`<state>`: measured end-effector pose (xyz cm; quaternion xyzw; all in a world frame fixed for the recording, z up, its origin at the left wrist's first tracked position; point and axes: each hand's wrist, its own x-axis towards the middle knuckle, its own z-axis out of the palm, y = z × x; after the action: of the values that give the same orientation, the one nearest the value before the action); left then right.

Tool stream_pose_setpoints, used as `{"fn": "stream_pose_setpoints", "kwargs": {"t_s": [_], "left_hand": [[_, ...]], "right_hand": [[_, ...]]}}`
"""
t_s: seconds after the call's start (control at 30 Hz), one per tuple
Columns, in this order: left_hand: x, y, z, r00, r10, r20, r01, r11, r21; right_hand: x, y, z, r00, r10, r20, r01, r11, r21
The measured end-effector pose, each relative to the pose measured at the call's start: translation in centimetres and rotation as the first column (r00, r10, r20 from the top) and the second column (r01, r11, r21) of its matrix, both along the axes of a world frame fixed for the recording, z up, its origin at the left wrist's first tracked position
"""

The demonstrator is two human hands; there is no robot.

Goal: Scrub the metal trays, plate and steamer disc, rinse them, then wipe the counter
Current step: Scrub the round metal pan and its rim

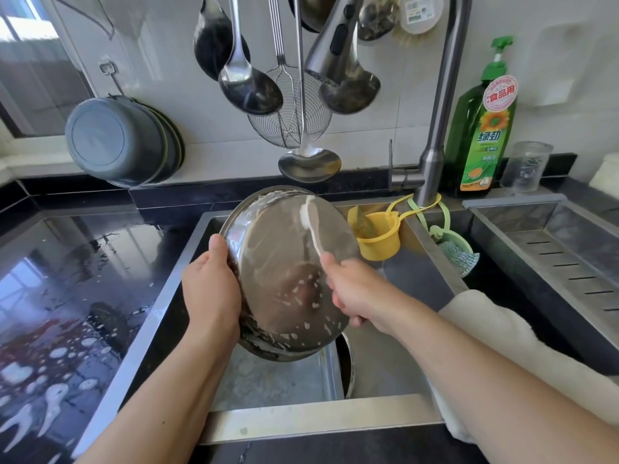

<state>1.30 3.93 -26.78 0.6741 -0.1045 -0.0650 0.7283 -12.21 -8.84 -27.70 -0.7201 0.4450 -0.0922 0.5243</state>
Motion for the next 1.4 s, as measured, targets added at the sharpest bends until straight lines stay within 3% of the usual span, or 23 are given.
{"fn": "stream_pose_setpoints", "kwargs": {"t_s": [0.13, 0.3, 0.43, 0.57, 0.67, 0.73, 0.8, 0.83, 0.93, 1.07, 1.2, 1.23, 1.3, 1.37, 1.4], "left_hand": [[0.2, 0.0, -0.1, 0.998, 0.029, -0.059, -0.029, 1.000, -0.003], [1.8, 0.1, -0.6, 0.985, 0.002, -0.175, -0.008, 0.999, -0.032], [2.0, 0.1, -1.0, 0.982, -0.016, -0.189, 0.010, 0.999, -0.033], [2.3, -0.1, -1.5, 0.972, -0.064, -0.227, 0.053, 0.997, -0.056], [2.6, -0.1, -1.9, 0.974, -0.050, -0.221, 0.040, 0.998, -0.050], [2.5, -0.2, -1.8, 0.976, -0.053, -0.211, 0.045, 0.998, -0.044], [2.7, -0.3, -2.0, 0.970, -0.069, -0.235, 0.064, 0.998, -0.029], [2.7, -0.3, -2.0, 0.966, -0.079, -0.245, 0.075, 0.997, -0.024], [2.7, -0.4, -2.3, 0.958, -0.122, -0.259, 0.116, 0.993, -0.037], [2.5, -0.4, -2.3, 0.958, -0.124, -0.257, 0.117, 0.992, -0.044], [2.1, -0.6, -2.3, 0.964, -0.137, -0.226, 0.135, 0.991, -0.023], [2.1, -0.6, -2.4, 0.966, -0.135, -0.222, 0.133, 0.991, -0.024], [2.3, -0.4, -2.4, 0.962, -0.122, -0.243, 0.120, 0.992, -0.023], [2.7, 0.0, -2.0, 0.976, -0.074, -0.203, 0.073, 0.997, -0.010], [2.6, 0.1, -1.7, 0.986, -0.063, -0.152, 0.062, 0.998, -0.012]], "right_hand": [[-0.3, -1.7, 0.2, 0.982, -0.134, -0.135, 0.138, 0.990, 0.017], [-0.9, -1.1, -0.2, 0.976, 0.066, -0.209, -0.082, 0.994, -0.070], [-1.0, -1.9, 0.9, 0.960, -0.042, -0.278, -0.021, 0.975, -0.220], [-0.7, 0.4, 0.6, 0.958, 0.152, -0.244, -0.213, 0.946, -0.246], [-0.9, -1.3, 1.7, 0.944, 0.003, -0.329, -0.100, 0.954, -0.281], [-1.0, -0.2, 1.6, 0.945, 0.110, -0.307, -0.213, 0.921, -0.326], [-0.7, 2.0, 0.4, 0.892, 0.340, -0.298, -0.431, 0.840, -0.330], [-0.5, 2.3, 0.3, 0.874, 0.369, -0.316, -0.468, 0.815, -0.342], [-0.1, 0.8, 1.3, 0.926, 0.230, -0.299, -0.342, 0.844, -0.414], [0.0, 2.6, 0.9, 0.849, 0.428, -0.309, -0.527, 0.727, -0.440], [0.5, 1.4, 2.2, 0.914, 0.325, -0.244, -0.406, 0.748, -0.524], [0.3, 1.2, 2.2, 0.889, 0.369, -0.270, -0.457, 0.743, -0.489], [-0.6, 1.6, 1.8, 0.747, 0.508, -0.429, -0.654, 0.675, -0.341], [-1.6, 2.0, 1.1, 0.617, 0.528, -0.583, -0.753, 0.611, -0.244], [-1.8, 1.9, 1.0, 0.614, 0.505, -0.606, -0.752, 0.609, -0.254]]}}
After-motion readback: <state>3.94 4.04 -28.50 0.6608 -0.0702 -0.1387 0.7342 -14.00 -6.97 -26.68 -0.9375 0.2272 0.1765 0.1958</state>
